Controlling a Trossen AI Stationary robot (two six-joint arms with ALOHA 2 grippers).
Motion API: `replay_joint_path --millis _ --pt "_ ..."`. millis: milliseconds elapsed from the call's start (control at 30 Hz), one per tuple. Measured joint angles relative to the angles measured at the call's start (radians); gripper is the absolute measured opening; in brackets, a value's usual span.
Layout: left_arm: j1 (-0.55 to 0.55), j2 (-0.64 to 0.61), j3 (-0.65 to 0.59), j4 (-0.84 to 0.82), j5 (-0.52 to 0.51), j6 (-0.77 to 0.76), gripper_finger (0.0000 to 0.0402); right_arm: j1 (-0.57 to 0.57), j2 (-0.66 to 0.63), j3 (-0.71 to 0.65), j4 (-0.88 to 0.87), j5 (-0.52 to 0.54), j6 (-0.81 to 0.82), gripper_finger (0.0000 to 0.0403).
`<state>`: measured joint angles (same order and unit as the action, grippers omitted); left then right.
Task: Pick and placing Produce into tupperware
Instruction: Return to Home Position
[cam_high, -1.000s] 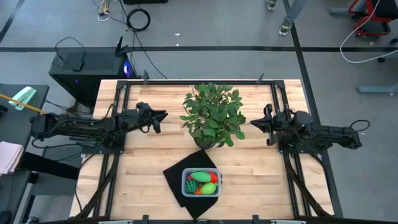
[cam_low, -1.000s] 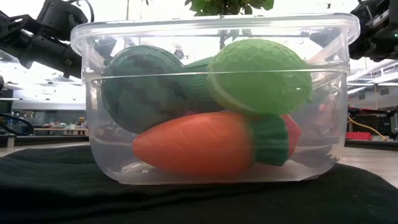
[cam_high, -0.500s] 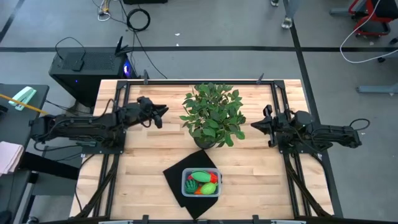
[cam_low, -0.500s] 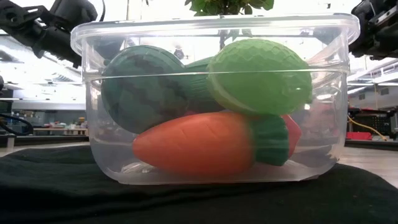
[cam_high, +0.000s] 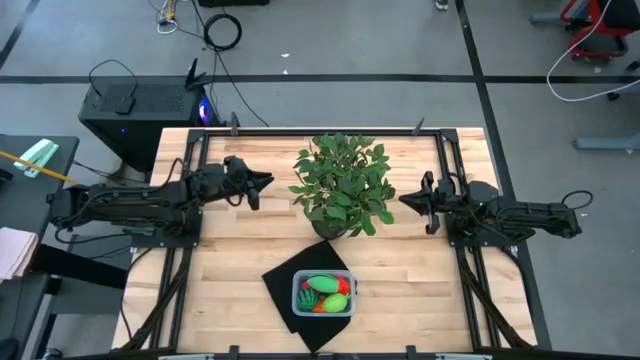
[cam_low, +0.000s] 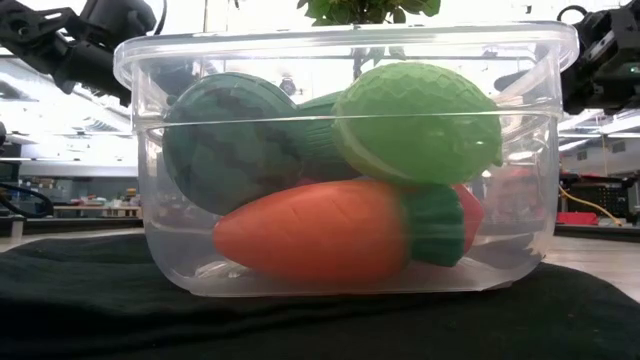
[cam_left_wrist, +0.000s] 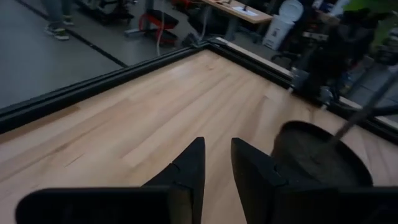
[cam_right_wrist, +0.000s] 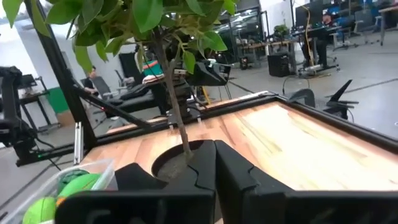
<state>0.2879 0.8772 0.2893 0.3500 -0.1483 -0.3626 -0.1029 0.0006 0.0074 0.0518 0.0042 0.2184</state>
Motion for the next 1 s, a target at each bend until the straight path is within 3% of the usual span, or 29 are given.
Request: replay_joint_path --millis 167,300,567,733,1000 --pt "-0.046 0.001 0.000 0.032 0.008 0.066 0.0078 0.000 0.000 0.000 0.001 -0.001 0.012 0.0028" --pt "-0.063 0.001 -0.001 0.169 -0.039 0.052 0.0075 0.000 0.000 0.000 0.001 -0.001 0.015 0.0037" --pt "-0.070 0.000 -0.001 0.589 -0.047 0.245 0.0035 0.000 0.000 0.000 0.001 -0.001 0.015 0.0038" --pt "-0.070 -0.009 -0.001 0.956 0.083 0.340 0.0006 0.000 0.000 0.000 0.001 -0.001 0.015 0.0036" --pt "-0.070 -0.199 -0.003 0.803 0.128 0.349 0.0005 0.000 0.000 0.001 0.001 -0.001 0.015 0.0039"
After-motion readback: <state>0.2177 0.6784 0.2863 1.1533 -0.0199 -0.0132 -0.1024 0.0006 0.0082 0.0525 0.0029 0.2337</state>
